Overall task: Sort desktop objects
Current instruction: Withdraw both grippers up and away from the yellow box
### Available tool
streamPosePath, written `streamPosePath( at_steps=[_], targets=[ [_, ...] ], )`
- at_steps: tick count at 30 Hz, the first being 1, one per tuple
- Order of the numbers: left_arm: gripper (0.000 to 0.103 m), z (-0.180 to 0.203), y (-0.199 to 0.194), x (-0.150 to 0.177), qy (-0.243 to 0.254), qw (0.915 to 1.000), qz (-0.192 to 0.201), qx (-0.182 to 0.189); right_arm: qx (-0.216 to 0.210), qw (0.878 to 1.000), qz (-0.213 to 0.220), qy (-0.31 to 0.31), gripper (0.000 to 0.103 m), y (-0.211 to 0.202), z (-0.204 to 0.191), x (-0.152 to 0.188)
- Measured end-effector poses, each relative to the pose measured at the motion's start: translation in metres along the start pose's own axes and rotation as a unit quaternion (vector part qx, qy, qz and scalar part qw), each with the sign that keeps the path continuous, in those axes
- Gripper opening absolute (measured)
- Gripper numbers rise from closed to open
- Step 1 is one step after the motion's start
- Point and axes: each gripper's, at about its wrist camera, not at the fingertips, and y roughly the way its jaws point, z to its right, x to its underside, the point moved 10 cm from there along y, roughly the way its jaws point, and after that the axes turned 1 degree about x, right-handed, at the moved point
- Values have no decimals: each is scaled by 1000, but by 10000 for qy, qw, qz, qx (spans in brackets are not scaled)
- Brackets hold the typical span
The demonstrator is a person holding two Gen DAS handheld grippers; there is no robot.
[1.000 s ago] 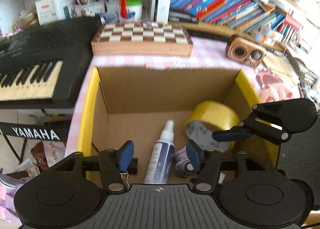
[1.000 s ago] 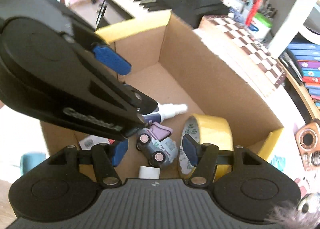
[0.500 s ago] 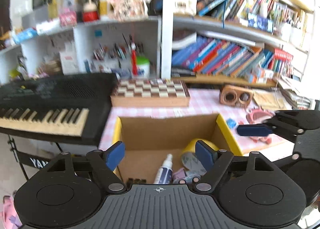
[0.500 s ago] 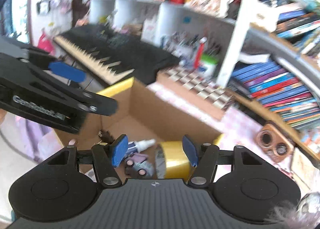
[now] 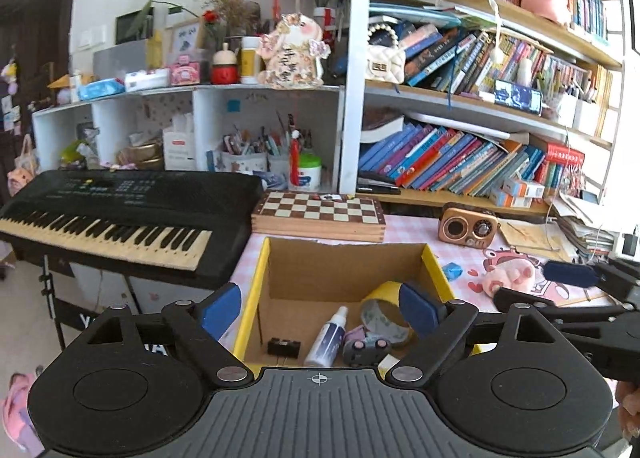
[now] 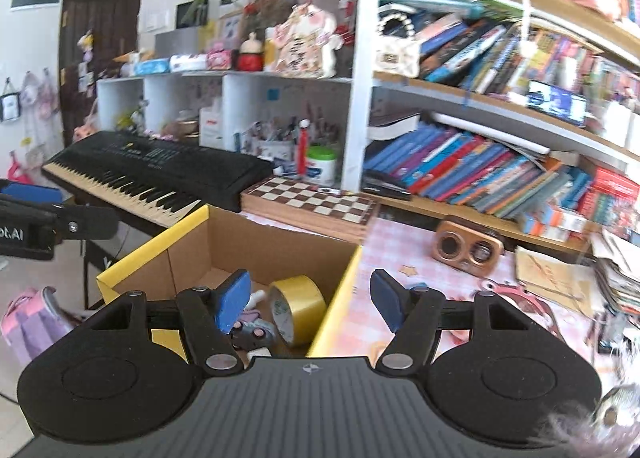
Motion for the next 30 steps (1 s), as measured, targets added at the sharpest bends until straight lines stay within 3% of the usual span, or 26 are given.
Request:
streamPosePath(
  at_steps=[10,30],
  targets=[
    [91,-2,-32,40,-179,9997,-62,-139,568,9971,-271,420,65,-37,12,44],
    [91,31,-38,91,-37,9988,-486,109,846,9909,-757,722,65,-74,23,102]
  ],
)
